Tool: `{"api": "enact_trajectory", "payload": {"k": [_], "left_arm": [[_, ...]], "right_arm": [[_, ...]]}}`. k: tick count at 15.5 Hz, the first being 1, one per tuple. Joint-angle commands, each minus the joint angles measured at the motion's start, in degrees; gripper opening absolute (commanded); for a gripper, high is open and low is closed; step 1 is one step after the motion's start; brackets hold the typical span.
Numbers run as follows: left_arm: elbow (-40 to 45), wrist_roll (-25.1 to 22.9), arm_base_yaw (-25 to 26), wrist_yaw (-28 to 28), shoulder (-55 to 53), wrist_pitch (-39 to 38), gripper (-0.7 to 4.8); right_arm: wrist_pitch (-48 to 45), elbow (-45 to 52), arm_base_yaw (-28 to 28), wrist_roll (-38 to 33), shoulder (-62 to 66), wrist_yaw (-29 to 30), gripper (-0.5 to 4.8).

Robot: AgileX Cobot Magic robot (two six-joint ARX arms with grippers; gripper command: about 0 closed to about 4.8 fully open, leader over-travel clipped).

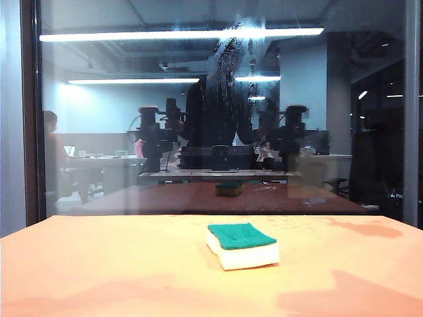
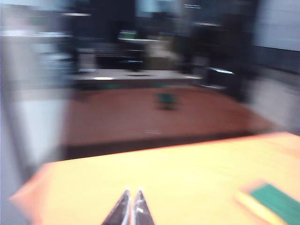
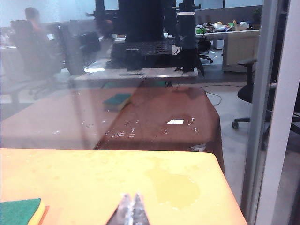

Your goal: Pick up the sponge from the table, wipe the water off the glass, and finally place the sponge back on the table.

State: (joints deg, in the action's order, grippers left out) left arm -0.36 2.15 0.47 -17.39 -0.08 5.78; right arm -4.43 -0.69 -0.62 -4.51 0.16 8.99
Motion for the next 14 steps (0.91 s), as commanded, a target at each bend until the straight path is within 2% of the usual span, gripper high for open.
{"api": "enact_trajectory", "payload": {"k": [1,5,9,12,14], "left_arm": [[-0.17,-0.22,0.0,7.39,-0.07,0.7,0.16],[-0.2,-0.63,0.0,16.81,-0.07,0.68,0.17],[-0.17,-0.61,-0.02,16.83,-0.07,0.17,0.17],[-0.17,-0.66,-0.02,15.67,-0.07,-2.36,0.17],[-0.17,-0.63,-0.02,15.61,-0.07,-4.52,-0.06]], "right_arm": [[-0.96,-0.2,-0.02,-0.2,-0.02,0.0,-0.06],[-0.96,-0.2,-0.02,-0.17,-0.02,-0.02,-0.06],[-0.7,-0.2,-0.02,-0.17,-0.02,0.0,-0.06],[2.95,-0.2,-0.02,-0.17,-0.02,0.04,-0.06],[4.72,-0.2,-0.02,-0.17,-0.02,0.02,-0.06]]}}
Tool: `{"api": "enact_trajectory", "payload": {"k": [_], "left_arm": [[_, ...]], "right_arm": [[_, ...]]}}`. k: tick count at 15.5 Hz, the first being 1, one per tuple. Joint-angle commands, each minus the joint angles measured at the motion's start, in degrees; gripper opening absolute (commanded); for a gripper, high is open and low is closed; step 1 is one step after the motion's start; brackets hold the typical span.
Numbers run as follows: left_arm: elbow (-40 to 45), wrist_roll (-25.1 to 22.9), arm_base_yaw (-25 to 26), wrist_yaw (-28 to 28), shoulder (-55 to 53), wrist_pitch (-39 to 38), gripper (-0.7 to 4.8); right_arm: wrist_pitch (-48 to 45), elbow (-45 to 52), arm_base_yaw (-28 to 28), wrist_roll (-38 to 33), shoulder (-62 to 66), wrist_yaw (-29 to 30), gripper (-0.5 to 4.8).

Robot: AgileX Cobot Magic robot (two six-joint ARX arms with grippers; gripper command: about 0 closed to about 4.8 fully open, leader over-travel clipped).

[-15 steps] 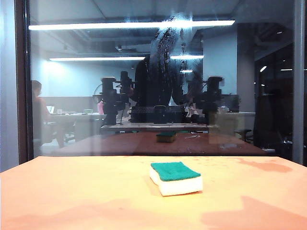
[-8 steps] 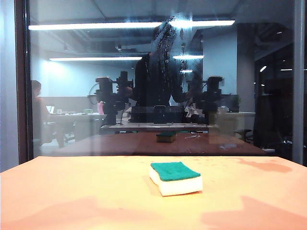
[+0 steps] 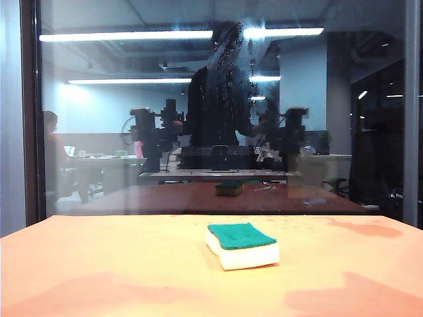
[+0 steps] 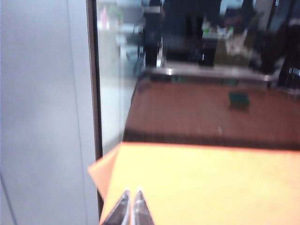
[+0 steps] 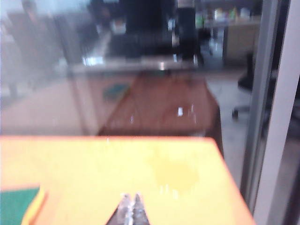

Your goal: Pick up the sponge from the table, wipe the water off the glass, and finally place the sponge back on the table.

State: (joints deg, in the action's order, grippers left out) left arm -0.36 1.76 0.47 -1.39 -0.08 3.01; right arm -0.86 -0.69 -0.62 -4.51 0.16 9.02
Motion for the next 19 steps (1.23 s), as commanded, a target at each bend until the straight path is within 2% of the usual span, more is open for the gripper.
{"api": "enact_trajectory", "payload": {"k": [1,19], "left_arm": [[-0.17,-0.24,-0.02,-0.42,-0.07,-2.16,-0.06],[-0.2,-0.24,-0.02,-0.33,-0.07,-2.12,-0.06]], "right_arm": [[1.53,-0.2,-0.02,-0.17,-0.02,0.0,-0.06],[2.08,-0.2,-0.02,-0.17,-0.02,0.0,-0.06]]}}
